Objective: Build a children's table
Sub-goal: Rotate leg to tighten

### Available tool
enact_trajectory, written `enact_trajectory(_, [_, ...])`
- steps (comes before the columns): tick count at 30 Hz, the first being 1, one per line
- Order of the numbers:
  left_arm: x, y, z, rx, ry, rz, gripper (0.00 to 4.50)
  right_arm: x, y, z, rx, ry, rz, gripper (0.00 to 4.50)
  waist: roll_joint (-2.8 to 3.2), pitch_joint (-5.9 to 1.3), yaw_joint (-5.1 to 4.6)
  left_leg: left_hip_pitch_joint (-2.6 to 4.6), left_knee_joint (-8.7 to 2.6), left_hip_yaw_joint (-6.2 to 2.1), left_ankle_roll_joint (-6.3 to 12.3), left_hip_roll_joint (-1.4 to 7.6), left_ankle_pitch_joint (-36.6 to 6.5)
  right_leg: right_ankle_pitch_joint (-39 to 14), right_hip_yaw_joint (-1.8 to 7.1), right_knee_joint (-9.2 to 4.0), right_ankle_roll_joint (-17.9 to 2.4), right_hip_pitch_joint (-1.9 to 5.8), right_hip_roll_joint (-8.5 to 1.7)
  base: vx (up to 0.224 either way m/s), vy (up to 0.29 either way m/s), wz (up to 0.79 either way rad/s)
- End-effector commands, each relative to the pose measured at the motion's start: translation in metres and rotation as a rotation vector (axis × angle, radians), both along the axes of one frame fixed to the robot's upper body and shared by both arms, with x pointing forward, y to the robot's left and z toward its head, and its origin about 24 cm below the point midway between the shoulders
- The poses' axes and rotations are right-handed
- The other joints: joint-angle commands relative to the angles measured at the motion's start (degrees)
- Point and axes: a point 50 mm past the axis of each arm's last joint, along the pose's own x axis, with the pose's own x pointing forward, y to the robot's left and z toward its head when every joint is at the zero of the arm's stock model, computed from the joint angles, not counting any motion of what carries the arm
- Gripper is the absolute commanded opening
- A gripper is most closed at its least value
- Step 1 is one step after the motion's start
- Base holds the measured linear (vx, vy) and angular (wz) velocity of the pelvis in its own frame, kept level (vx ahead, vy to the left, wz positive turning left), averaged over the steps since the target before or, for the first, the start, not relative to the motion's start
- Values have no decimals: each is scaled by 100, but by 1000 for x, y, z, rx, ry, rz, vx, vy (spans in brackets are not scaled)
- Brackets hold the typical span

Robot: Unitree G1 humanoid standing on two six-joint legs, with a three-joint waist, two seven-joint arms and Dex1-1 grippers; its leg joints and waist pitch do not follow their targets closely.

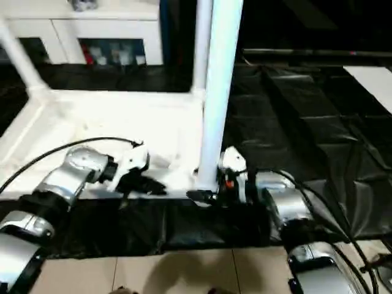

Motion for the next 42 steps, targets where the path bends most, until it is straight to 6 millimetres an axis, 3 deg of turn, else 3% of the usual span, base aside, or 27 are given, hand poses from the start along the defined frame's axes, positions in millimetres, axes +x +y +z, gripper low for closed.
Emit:
enact_trajectory(1, [1, -8, 8, -13, -27, -64, 0, -8, 7, -8, -27, 43, 78, 310, 36, -394, 3, 55, -425, 36, 297, 91, -1684, -1906, 236, -370, -1258, 343, -264, 0, 0, 0])
enact_trajectory(3, [0, -7, 8, -10, -22, -76, 0, -10, 8, -7, -16, 50, 94, 288, 35, -404, 6, 52, -418, 39, 319, 87, -1593, -1758, 236, -353, -1279, 347, -254, 0, 0, 0])
enact_trajectory(8, [1, -6, 7, -9, -24, -66, 0, -14, 11, -9, -11, 63, 97, 281, 37, -411, 14, 42, -408, 47, 352, 85, -1463, -1487, 235, -327, -1364, 356, -250, 0, 0, 0])
enact_trajectory(10, [5, -9, 6, -19, -46, -4, 0, -10, 13, -12, -10, 48, 23, 281, 42, -400, 22, 49, -414, 41, 308, 82, -1539, -1672, 228, -350, -1324, 347, -262, 0, 0, 0])
enact_trajectory(11, [11, -13, 5, -30, -69, 86, 0, -4, 15, -17, -17, 38, -105, 280, 32, -397, 13, 46, -418, 43, 288, 82, -1559, -1738, 232, -356, -1293, 345, -259, 0, 0, 0])
enact_trajectory(13, [17, -19, 5, -47, -98, 181, 0, 6, 17, -22, -35, 14, -268, 279, 36, -338, -60, 100, -425, 7, 67, 43, -1994, -2702, 195, -455, -1016, 299, -286, 0, 0, 0])
enact_trajectory(14, [19, -22, 5, -55, -109, 220, 0, 10, 17, -24, -38, 3, -347, 279, 29, -322, -87, 105, -440, -7, 16, 35, -2090, -2957, 184, -483, -908, 295, -284, 0, 0, 0])
enact_trajectory(15, [21, -29, 4, -68, -111, 252, 0, 16, 19, -26, -33, 2, -469, 279, 20, -301, -127, 162, -412, -12, -8, -4, -2283, -3476, 149, -574, -686, 248, -279, 0, 0, 0])
enact_trajectory(16, [21, -31, 4, -70, -111, 259, 0, 18, 19, -26, -32, 2, -499, 279, -21, -305, -148, 171, -406, -25, 3, -17, -2315, -3649, 128, -604, -594, 254, -280, 0, 0, 0])
enact_trajectory(19, [22, -41, 4, -84, -119, 301, 0, 25, 21, -28, -33, 0, -643, 278, 1, -321, -256, 126, -424, -70, 88, -22, -2337, -3686, 110, -643, -461, 267, -274, 0, 0, 0])
enact_trajectory(21, [24, -61, 6, -138, -112, 375, 0, 34, 28, -29, -36, 12, -792, 278, 16, -335, -277, 121, -435, -70, 101, -9, -2288, -3422, 125, -609, -578, 260, -269, 0, 0, 0])
enact_trajectory(22, [24, -66, 7, -145, -113, 375, 0, 36, 31, -28, -33, 20, -826, 278, -9, -337, -298, 127, -426, -52, 135, -17, -2316, -3335, 131, -612, -626, 244, -253, 0, 0, 0])
enact_trajectory(26, [20, -78, 6, -145, -133, 332, 0, 39, 44, -24, 16, 8, -853, 278, 8, -358, -328, 89, -432, -44, 234, -15, -2228, -3042, 159, -581, -737, 267, -264, 0, 0, 0])
enact_trajectory(28, [20, -76, 4, -113, -163, 317, 0, 40, 48, -23, 38, -3, -868, 347, 17, -373, -316, 70, -444, -32, 282, 3, -2079, -2653, 192, -529, -888, 285, -266, 0, 0, 0])
enact_trajectory(31, [21, -70, 4, -96, -175, 317, 0, 42, 45, -20, 48, -17, -850, 359, 24, -384, -302, 69, -441, -5, 331, 4, -1928, -2261, 212, -480, -1081, 308, -257, 0, 0, 0])
enact_trajectory(32, [21, -68, 4, -90, -180, 314, 0, 42, 44, -19, 49, -24, -845, 386, 24, -381, -299, 66, -442, -3, 340, 6, -1918, -2238, 214, -478, -1101, 310, -256, 0, 0, 0])
enact_trajectory(36, [21, -59, 3, -68, -186, 291, 0, 43, 36, -15, 28, -74, -796, 398, 34, -399, -289, 31, -441, -6, 349, 11, -1795, -2025, 224, -435, -1163, 356, -262, 0, 0, 0])
enact_trajectory(42, [12, -37, 0, -33, -137, 146, 0, 28, 20, -8, 38, -97, -432, 398, 39, -426, -220, -14, -402, 21, 596, 37, -1386, -1342, 221, -347, -1414, 396, -243, 0, 0, 0])
